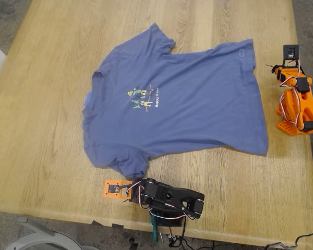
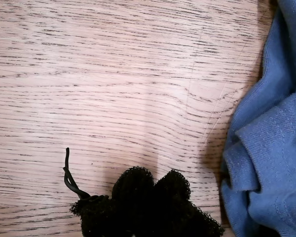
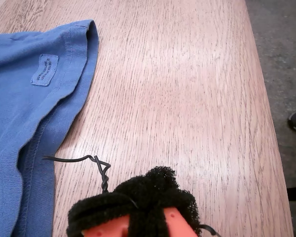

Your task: Fold a T-shirt

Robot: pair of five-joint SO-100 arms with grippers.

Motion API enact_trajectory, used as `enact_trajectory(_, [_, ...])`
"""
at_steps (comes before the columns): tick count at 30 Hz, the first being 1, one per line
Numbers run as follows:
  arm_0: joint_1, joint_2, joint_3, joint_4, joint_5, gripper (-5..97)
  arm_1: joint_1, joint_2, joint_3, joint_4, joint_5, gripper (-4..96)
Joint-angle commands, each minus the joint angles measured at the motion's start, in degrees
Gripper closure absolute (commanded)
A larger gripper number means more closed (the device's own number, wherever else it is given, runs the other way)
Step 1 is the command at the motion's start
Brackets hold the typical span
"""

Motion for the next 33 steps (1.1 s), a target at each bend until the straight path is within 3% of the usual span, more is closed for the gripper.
enact_trajectory(1, [5.62, 6.5, -0.79, -3.87, 1.23, 92, 17.4, 0.7, 2.99, 15.64, 3.08, 91.3])
enact_trajectory(28, [6.15, 6.5, -0.79, -3.87, 1.14, 92, 18.9, 0.79, 3.34, 15.12, 3.08, 91.3])
enact_trajectory(33, [5.98, 6.5, -0.79, -10.11, 1.05, 92, 18.72, 0.79, -0.09, 17.49, 2.64, 91.3])
